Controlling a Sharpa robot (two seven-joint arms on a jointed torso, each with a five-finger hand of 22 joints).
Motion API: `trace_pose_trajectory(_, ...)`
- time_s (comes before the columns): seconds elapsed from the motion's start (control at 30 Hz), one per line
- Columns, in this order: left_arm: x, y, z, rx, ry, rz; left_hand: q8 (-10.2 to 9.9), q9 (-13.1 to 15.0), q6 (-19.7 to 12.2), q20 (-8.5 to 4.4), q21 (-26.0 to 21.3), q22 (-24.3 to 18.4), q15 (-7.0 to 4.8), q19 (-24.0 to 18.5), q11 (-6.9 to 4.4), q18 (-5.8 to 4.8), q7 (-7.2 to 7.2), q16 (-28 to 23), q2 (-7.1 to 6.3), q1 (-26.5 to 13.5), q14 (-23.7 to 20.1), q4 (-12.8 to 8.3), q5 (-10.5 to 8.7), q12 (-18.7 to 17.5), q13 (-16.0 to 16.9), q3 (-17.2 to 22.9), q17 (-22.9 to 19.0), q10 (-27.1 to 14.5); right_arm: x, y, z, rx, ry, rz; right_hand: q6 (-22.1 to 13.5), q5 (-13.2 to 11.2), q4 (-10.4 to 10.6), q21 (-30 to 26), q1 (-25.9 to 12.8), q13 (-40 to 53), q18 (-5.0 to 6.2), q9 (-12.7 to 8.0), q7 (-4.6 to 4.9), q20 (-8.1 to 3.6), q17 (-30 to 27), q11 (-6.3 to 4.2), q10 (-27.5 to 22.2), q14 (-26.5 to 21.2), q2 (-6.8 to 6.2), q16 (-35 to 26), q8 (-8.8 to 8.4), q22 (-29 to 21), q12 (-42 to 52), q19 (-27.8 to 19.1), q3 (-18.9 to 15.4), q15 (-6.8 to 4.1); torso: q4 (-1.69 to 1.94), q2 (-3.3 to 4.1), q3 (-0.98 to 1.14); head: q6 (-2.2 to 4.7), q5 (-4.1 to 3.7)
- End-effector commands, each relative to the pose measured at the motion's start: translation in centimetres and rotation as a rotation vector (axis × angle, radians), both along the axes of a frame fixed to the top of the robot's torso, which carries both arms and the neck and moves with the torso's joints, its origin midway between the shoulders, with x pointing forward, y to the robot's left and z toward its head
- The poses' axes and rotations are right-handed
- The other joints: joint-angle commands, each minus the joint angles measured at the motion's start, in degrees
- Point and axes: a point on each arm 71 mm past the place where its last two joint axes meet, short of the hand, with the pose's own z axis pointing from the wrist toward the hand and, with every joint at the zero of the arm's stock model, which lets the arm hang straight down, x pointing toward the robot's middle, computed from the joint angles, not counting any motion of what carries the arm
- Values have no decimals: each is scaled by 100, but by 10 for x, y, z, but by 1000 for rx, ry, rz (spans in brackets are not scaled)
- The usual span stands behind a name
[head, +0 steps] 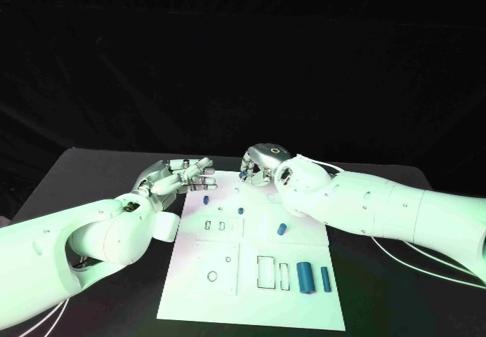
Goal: Assemble the parts on the task board
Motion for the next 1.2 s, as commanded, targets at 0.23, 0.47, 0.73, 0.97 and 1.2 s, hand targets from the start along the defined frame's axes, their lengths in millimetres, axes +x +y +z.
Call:
trace_pose_trajectory(0.23, 0, -2, 1, -6, 0, -19, -25, -6, -8, -2, 23, 11, 33, 5, 35, 59, 46, -8, 0, 15, -10, 3, -10, -28, -10, -46, 10, -7, -5, 5, -9, -45, 55, 28, -35, -28, 32, 35, 2, -9, -108, -4, 21, 10, 8, 16, -7, 180, -44, 24, 21, 15, -35, 45, -12, -6, -7, 5, 1, -24, 31)
trace_pose_trajectory(0.47, 1, 0, 1, -4, 2, -15, -28, -6, -9, -2, 26, 12, 35, 3, 37, 59, 48, -10, 8, 17, -15, 4, -9, -31, -10, -44, 11, -9, -6, 3, -8, -41, 52, 25, -35, -32, 38, 39, -3, -8, -110, -3, 21, 11, 5, 17, -5, 179, -47, 23, 20, 22, -34, 49, -14, -4, -2, 9, 2, -29, 19)
trace_pose_trajectory(0.73, 3, 2, -1, 1, 12, -13, -36, -6, -14, -1, 31, 15, 39, -3, 41, 58, 52, -18, 21, 29, -28, 0, -9, -41, -12, -40, 13, -15, -7, 4, -7, -29, 36, 28, -37, -32, 46, 46, -9, -6, -112, -2, 23, 12, 8, 18, -4, 179, -53, 28, 17, 34, -34, 55, -18, -3, 0, 15, 5, -42, 35)
trace_pose_trajectory(0.97, 3, 2, -1, 2, 15, -14, -40, -6, -16, 0, 33, 15, 42, -6, 43, 58, 54, -22, 23, 35, -36, -3, -9, -45, -13, -39, 14, -19, -5, 3, -6, -30, 32, 14, -230, -191, 129, 30, -76, -31, -110, -35, 108, 42, -30, 81, -144, 162, -129, 16, -112, 22, -114, 35, -60, 49, -3, 14, -2, -44, 31)
trace_pose_trajectory(1.2, 3, 2, -1, 2, 16, -15, -42, -6, -18, 0, 34, 16, 43, -8, 44, 58, 55, -25, 24, 39, -41, -6, -10, -49, -14, -39, 14, -22, -3, 1, -6, -28, 30, -4, -1272, -483, 240, -83, -84, -129, -75, -256, 293, 179, -122, 249, -621, 118, -289, -11, -666, -103, -304, -74, -312, 187, -2, 16, -1, -43, 20)
